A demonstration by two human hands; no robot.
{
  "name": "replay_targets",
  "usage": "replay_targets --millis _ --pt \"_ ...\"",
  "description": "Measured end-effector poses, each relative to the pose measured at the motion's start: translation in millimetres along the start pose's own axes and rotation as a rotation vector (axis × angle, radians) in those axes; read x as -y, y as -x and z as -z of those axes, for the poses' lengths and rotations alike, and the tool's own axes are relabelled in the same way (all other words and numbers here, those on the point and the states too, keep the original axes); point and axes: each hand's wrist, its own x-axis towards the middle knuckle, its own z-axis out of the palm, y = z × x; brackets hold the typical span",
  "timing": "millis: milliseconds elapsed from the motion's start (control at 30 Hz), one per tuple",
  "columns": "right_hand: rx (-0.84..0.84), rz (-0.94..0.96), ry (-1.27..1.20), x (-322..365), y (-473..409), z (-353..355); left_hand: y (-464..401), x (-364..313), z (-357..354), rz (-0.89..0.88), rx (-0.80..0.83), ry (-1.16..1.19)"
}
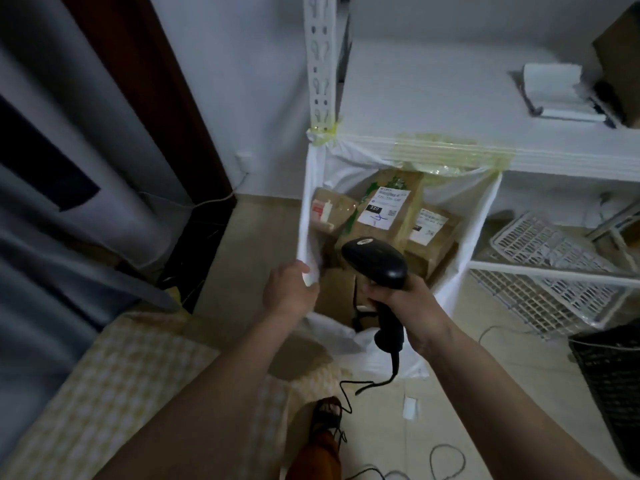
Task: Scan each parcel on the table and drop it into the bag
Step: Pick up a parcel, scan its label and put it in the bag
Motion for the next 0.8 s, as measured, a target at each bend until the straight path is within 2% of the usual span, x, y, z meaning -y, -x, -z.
replay_targets --millis 167,433,800 --pt "0.151 -0.001 0.038 -33 70 -27 107 54 14 0.147 -0.047 -0.120" --pt "0.450 0.015 0.180 -72 175 -79 279 148 12 0.394 -0.100 0.068" --pt "0.779 0.043 0.401 -122 270 -190 441 248 36 0.745 -0.241 0.121"
